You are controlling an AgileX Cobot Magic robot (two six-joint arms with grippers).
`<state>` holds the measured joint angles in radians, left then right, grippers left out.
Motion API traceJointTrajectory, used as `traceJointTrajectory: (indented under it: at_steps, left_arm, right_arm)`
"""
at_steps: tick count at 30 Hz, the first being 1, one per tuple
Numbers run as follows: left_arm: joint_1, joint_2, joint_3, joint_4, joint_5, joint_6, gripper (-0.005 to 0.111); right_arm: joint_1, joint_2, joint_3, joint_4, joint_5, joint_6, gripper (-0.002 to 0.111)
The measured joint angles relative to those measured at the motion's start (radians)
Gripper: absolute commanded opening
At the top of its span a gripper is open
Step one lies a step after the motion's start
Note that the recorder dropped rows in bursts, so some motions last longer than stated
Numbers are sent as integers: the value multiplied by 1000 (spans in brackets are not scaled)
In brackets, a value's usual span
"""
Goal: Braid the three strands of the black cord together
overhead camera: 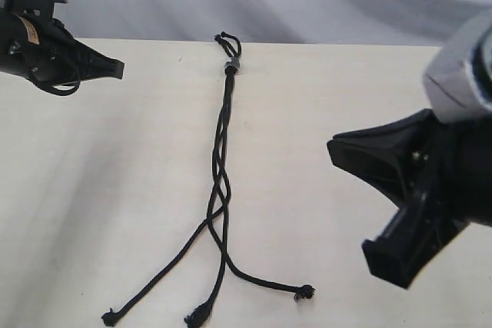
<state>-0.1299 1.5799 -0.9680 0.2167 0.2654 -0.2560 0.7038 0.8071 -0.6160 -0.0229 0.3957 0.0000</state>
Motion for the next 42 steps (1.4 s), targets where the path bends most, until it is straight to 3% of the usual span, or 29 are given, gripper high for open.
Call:
traceJointTrajectory:
  at_steps: [11,18,30,34,42]
  left_arm:
    - [0,0,0,0,0,0,1]
    - [0,0,0,0,0,0,1]
    - [0,0,0,0,0,0,1]
    - [0,0,0,0,0,0,1]
    - [0,0,0,0,0,0,1]
  right_arm:
    - [0,-237,232,23,-51,7,0]
    - [0,-347,407,23,-197,9,0]
    - [-6,-463,512,29,-233,11,0]
    - [-136,-519,572,29,-310,11,0]
    - [-636,-688,612,29,-536,124,0]
